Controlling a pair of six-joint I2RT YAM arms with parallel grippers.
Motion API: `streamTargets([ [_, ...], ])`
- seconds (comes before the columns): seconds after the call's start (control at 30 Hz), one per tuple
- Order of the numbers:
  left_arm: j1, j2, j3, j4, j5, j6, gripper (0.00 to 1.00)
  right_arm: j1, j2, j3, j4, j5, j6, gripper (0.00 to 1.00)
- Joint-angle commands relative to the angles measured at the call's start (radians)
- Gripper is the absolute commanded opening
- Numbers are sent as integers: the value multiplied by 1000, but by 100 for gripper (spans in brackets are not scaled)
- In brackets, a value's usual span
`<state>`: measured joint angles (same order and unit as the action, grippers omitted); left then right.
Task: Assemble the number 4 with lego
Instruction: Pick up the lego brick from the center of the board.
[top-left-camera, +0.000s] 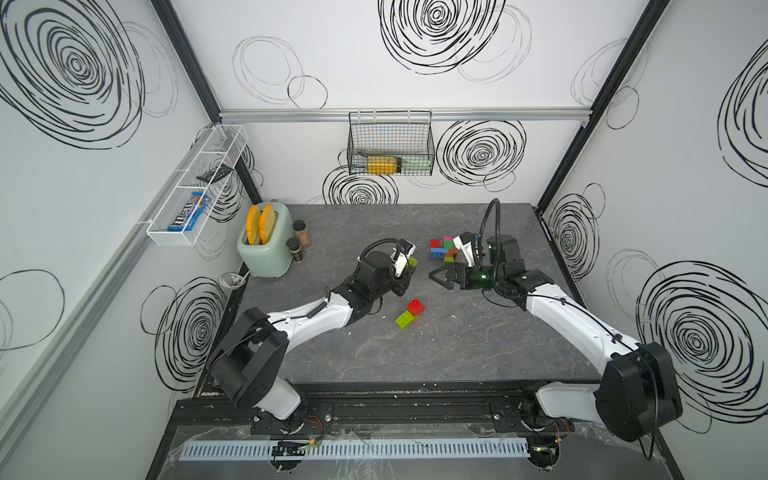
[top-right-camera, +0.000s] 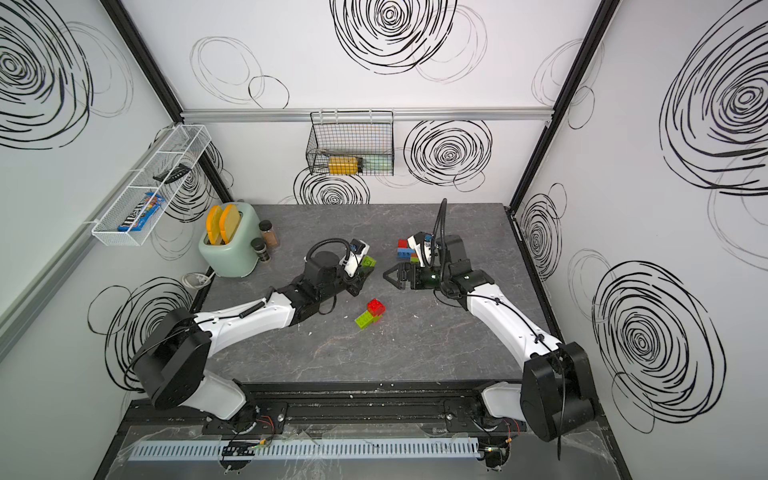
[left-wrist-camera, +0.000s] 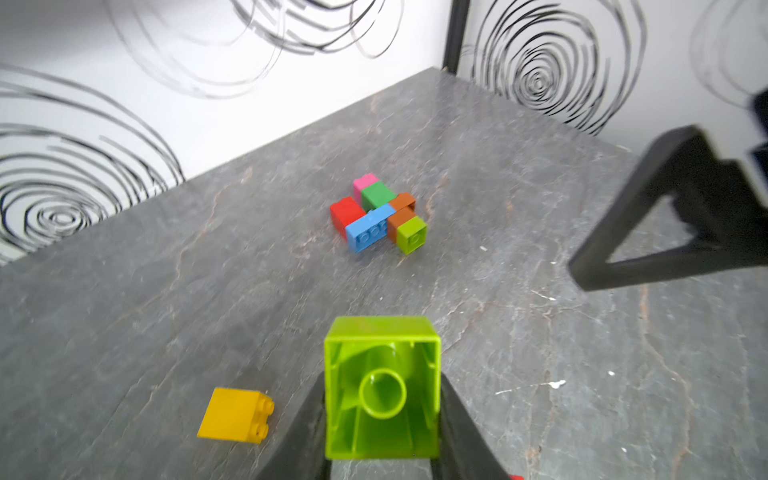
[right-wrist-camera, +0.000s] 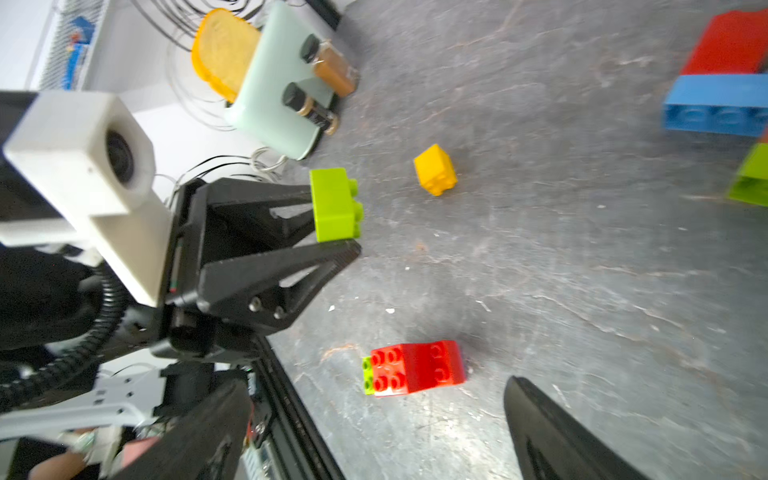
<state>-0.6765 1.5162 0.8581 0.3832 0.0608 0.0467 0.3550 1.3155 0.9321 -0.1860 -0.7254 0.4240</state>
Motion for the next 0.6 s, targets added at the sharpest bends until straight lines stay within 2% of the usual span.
streamTargets([
  [0.0,-25,-32,-32,146,87,100,25,7,25,48,52,-184,28,95],
  [0.2,-59,-52,-58,197,159,134,24,19,75,76,42,-179,55,80],
  [0.33,-76,-53,-60,232,185,147,25,25,93,94,61,-152,67,66],
  [0.47,-83,-49,-46,212,189,148,25,26,101,98,56,-151,47,47],
  [0.57,-82,-45,-38,171,198,148,25,28,87,94,57,-127,35,26],
])
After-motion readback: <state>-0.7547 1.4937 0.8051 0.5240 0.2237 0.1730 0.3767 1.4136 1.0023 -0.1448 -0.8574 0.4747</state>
